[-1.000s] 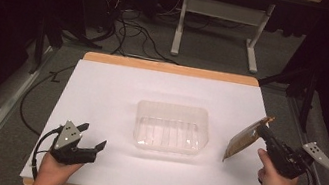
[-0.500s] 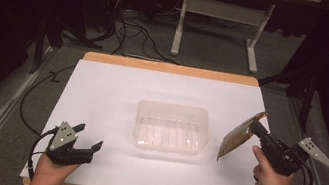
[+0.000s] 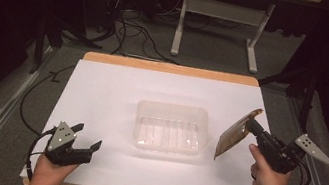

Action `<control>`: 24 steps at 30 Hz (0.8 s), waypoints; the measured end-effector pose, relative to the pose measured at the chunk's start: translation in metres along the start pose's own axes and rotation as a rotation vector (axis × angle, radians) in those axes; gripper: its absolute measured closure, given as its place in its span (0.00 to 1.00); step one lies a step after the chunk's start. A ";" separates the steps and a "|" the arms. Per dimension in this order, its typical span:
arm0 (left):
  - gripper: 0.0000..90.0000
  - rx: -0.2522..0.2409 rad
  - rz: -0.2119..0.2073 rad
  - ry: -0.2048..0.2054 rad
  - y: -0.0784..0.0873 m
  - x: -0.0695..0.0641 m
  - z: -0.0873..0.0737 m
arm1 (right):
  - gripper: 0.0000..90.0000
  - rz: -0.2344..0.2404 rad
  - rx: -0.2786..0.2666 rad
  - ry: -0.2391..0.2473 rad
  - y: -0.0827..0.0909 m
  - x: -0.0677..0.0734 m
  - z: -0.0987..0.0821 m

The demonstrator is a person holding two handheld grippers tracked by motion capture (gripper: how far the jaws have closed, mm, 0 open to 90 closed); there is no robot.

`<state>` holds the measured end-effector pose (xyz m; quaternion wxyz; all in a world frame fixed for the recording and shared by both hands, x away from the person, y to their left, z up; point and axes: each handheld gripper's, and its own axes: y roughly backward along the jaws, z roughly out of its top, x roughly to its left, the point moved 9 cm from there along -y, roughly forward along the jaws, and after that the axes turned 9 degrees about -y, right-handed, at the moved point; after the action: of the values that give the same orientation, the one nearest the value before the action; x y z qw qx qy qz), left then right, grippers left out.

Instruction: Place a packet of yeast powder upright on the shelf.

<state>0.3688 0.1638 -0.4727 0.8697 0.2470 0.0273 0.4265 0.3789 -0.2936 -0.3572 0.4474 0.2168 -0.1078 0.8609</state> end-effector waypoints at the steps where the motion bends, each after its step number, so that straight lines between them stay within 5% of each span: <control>1: 0.20 0.003 -0.003 0.004 -0.001 0.000 -0.001 | 1.00 0.002 -0.001 -0.001 -0.002 0.001 0.002; 15: 0.20 0.006 -0.013 0.008 -0.001 0.000 -0.002 | 1.00 0.044 -0.025 0.018 -0.011 0.026 0.032; 24: 0.20 0.006 -0.023 0.005 -0.001 -0.002 -0.002 | 1.00 0.081 -0.010 0.021 -0.023 0.043 0.035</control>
<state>0.3677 0.1622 -0.4751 0.8738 0.2483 0.0338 0.4168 0.3857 -0.2626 -0.3068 0.4143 0.2009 -0.1160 0.8800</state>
